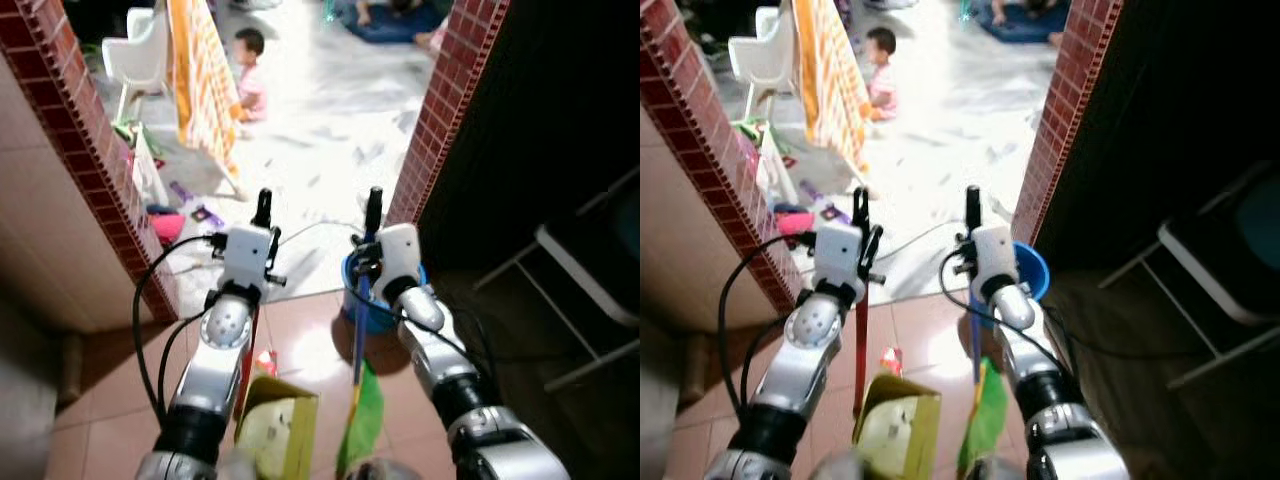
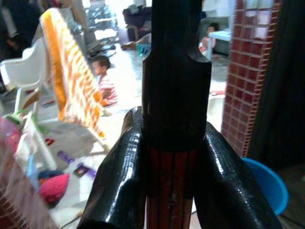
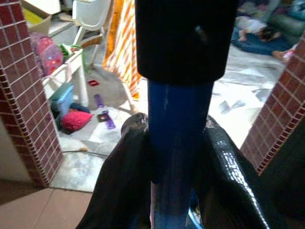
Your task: Sweep floor
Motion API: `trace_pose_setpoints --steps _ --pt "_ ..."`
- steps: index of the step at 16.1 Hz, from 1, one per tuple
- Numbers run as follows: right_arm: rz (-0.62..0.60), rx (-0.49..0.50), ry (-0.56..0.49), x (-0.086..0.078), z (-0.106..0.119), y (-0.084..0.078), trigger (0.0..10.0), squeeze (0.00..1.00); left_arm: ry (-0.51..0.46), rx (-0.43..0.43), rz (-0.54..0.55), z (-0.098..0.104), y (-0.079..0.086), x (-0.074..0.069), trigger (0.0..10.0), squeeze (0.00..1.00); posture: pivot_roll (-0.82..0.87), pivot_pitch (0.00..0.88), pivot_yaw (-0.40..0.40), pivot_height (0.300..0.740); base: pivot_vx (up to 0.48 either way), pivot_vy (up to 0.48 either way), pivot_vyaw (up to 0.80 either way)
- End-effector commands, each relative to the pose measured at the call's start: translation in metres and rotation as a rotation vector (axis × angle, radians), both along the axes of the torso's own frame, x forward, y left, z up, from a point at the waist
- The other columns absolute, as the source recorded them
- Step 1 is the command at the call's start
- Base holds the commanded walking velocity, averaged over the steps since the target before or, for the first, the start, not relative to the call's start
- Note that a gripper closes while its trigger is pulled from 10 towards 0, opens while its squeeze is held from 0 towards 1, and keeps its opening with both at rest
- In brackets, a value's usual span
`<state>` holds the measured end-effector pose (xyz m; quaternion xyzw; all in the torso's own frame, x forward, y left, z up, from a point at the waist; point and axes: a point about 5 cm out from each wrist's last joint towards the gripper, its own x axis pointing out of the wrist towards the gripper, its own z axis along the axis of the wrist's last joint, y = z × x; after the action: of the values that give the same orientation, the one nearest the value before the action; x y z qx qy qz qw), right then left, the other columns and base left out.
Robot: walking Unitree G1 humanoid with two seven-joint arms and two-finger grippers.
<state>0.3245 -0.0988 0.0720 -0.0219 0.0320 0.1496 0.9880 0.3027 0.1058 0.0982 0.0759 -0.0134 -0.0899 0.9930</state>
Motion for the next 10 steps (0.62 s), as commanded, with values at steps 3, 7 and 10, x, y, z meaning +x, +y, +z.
trace_pose_setpoints --steps 3,7,10 --pt "-0.003 0.054 -0.065 0.004 0.013 0.01 10.0 0.0 -0.078 0.028 0.083 0.011 0.013 0.005 10.0 0.0 0.03 0.0 -0.024 0.74 0.0 0.464 0.0" --pt "0.017 0.063 -0.093 0.001 0.013 0.013 10.0 0.0 -0.04 0.073 0.277 -0.005 0.045 0.003 10.0 0.0 0.05 0.0 -0.042 0.74 0.0 0.0 0.0" --pt "-0.006 0.058 -0.111 0.0 0.013 -0.001 10.0 0.0 -0.014 0.081 0.397 -0.025 0.067 -0.012 10.0 0.0 0.05 0.0 -0.045 0.74 0.0 0.0 0.0"
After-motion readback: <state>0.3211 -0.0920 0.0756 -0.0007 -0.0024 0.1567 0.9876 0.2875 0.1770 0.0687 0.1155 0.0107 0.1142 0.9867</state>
